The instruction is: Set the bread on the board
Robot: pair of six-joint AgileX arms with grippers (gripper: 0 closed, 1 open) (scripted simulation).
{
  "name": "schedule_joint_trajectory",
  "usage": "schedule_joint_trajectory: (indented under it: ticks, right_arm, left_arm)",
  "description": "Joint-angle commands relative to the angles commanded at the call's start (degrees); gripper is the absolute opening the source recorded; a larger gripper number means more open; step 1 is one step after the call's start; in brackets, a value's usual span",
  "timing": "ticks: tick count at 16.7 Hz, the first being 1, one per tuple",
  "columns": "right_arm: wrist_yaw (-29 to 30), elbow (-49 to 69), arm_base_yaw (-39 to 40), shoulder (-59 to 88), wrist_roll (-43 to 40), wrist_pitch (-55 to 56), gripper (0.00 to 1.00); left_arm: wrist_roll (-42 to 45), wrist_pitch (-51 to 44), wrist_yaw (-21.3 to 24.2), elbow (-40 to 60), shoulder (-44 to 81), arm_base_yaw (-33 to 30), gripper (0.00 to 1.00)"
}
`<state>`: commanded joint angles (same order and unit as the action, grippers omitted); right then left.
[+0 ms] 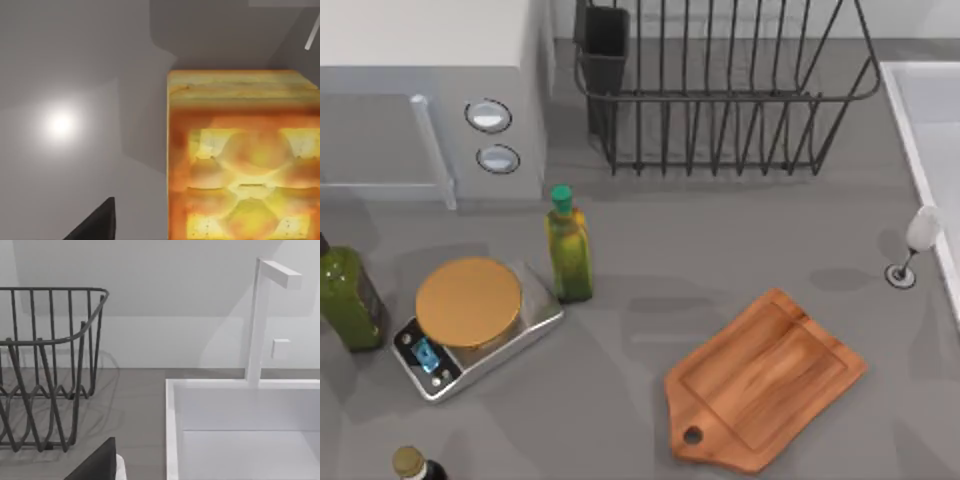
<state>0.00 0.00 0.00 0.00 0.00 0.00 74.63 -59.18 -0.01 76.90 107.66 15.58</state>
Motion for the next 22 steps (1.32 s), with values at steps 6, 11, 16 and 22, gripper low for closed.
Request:
schedule_joint_trajectory:
  ticks: [6, 11, 16, 22]
  right_arm:
    - [0.0, 0.0, 0.0, 0.0, 0.0, 0.0, 1.0]
    - [0.0, 0.0, 0.0, 0.0, 0.0, 0.0, 1.0]
    - [0.0, 0.0, 0.0, 0.0, 0.0, 0.0, 1.0]
    - [0.0, 0.0, 0.0, 0.0, 0.0, 0.0, 1.0]
  left_arm:
    - [0.1, 0.6, 0.0, -1.1, -0.5, 0.0, 1.0]
    - [1.6, 7.9, 0.0, -7.6, 0.5, 1.7, 1.0]
    - [0.3, 14.6, 0.0, -8.7, 6.0, 0.3, 1.0]
    - [0.2, 14.9, 0.0, -8.5, 6.3, 0.1, 0.85]
